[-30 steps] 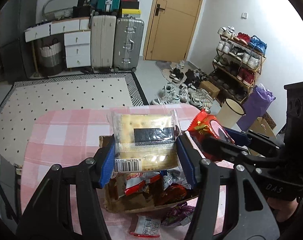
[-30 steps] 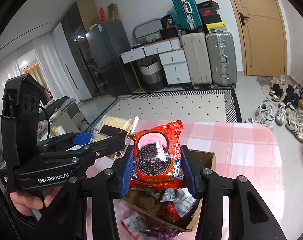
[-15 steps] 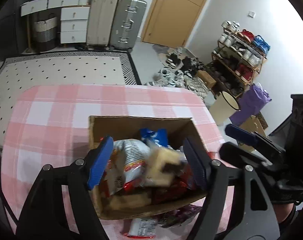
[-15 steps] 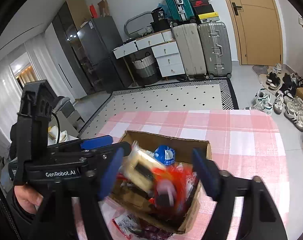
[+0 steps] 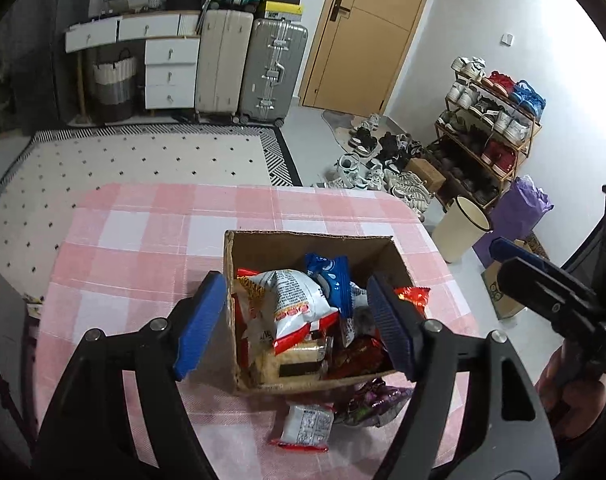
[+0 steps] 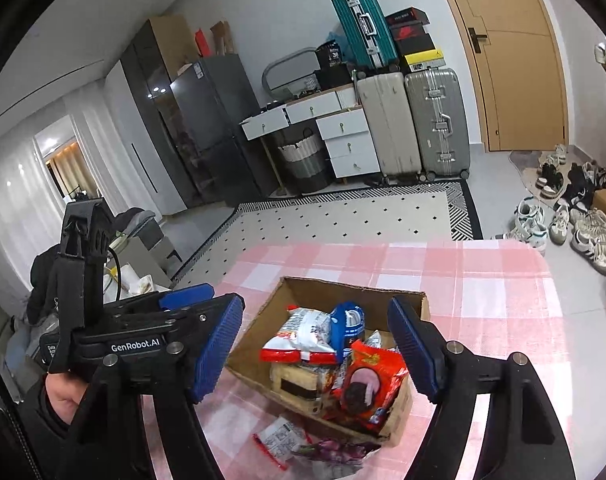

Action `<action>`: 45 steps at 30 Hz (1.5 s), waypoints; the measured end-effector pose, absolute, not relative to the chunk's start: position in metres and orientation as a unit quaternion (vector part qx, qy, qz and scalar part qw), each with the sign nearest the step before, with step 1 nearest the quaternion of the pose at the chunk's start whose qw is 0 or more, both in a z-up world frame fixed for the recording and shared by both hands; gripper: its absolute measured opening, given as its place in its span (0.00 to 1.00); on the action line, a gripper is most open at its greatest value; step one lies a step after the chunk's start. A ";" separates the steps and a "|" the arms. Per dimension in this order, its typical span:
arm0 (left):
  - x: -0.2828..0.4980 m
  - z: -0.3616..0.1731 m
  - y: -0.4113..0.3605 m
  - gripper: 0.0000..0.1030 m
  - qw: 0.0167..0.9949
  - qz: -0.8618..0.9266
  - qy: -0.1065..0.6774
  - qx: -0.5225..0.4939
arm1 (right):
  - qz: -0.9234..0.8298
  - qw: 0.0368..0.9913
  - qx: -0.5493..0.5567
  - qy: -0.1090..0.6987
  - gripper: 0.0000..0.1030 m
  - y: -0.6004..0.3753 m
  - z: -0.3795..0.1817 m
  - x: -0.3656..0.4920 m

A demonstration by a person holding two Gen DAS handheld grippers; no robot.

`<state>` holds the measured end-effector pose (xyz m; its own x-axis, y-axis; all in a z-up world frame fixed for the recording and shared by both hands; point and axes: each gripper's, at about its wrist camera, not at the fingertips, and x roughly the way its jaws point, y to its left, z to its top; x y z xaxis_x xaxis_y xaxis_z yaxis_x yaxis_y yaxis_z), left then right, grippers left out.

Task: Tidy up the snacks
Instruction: 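Withdraw both open tools from the box toward the remaining snacks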

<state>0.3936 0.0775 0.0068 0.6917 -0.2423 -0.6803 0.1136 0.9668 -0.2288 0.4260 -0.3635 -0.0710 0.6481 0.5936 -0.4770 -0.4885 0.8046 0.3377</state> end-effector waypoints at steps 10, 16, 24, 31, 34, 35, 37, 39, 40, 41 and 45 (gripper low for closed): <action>0.337 0.036 0.061 0.78 0.935 -0.082 0.341 -0.049 | 0.313 0.910 0.078 0.261 0.83 -0.364 -0.050 0.376; 0.308 0.046 0.053 0.81 0.942 -0.077 0.325 -0.038 | 0.313 0.914 0.075 0.247 0.88 -0.370 -0.046 0.349; 0.278 0.049 0.048 0.86 0.944 -0.060 0.322 -0.028 | 0.311 0.916 0.077 0.242 0.93 -0.376 -0.053 0.326; 0.256 0.043 0.047 0.99 0.948 -0.070 0.310 -0.030 | 0.300 0.918 0.088 0.242 0.96 -0.382 -0.066 0.312; 0.247 0.038 0.048 0.99 0.950 -0.067 0.304 -0.036 | 0.295 0.920 0.096 0.240 0.98 -0.387 -0.074 0.307; 0.244 0.036 0.049 0.99 0.949 -0.068 0.305 -0.039 | 0.294 0.920 0.097 0.239 0.98 -0.388 -0.077 0.306; 0.239 0.031 0.052 0.99 0.948 -0.069 0.307 -0.048 | 0.291 0.921 0.099 0.242 0.98 -0.391 -0.084 0.303; 0.238 0.026 0.055 0.99 0.946 -0.068 0.310 -0.060 | 0.290 0.920 0.101 0.244 0.98 -0.392 -0.091 0.300; 0.236 0.021 0.058 0.99 0.946 -0.066 0.310 -0.068 | 0.289 0.920 0.102 0.245 0.98 -0.394 -0.095 0.299; 0.236 0.018 0.060 0.99 0.946 -0.065 0.310 -0.072 | 0.287 0.920 0.103 0.247 0.98 -0.394 -0.099 0.298; 0.234 0.001 0.066 0.99 0.943 -0.058 0.316 -0.081 | 0.280 0.920 0.103 0.253 0.99 -0.395 -0.116 0.294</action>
<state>0.2339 0.0659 0.0010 0.7933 -0.1602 -0.5874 0.0577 0.9802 -0.1893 0.2940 -0.3946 -0.1161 0.7154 0.5667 -0.4087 -0.4629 0.8226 0.3303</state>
